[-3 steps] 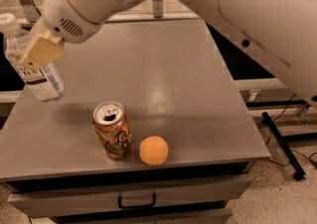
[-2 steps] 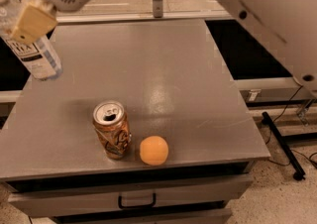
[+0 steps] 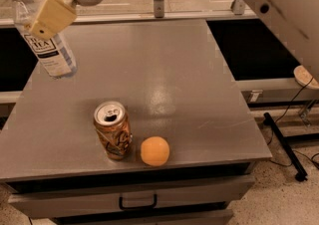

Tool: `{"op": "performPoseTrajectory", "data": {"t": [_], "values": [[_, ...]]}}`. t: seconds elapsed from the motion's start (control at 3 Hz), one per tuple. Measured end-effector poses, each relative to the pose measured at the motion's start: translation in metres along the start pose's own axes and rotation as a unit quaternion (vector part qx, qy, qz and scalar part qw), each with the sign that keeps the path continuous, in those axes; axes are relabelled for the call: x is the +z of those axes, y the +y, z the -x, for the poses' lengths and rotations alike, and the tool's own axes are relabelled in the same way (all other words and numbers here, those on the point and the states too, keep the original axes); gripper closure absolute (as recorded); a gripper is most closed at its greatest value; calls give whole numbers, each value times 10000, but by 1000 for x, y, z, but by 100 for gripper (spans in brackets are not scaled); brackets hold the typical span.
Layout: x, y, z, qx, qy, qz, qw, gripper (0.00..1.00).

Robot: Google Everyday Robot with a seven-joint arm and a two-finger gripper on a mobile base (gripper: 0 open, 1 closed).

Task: Pick blue plastic bottle

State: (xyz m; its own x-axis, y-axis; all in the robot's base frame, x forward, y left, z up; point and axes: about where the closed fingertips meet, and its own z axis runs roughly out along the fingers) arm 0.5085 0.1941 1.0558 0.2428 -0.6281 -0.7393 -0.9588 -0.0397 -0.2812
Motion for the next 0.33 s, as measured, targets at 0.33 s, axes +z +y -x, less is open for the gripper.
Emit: {"op": "performPoseTrajectory", "data": {"t": [0.33], "values": [[0, 0, 0, -1, 0, 0, 10000, 100]]}}
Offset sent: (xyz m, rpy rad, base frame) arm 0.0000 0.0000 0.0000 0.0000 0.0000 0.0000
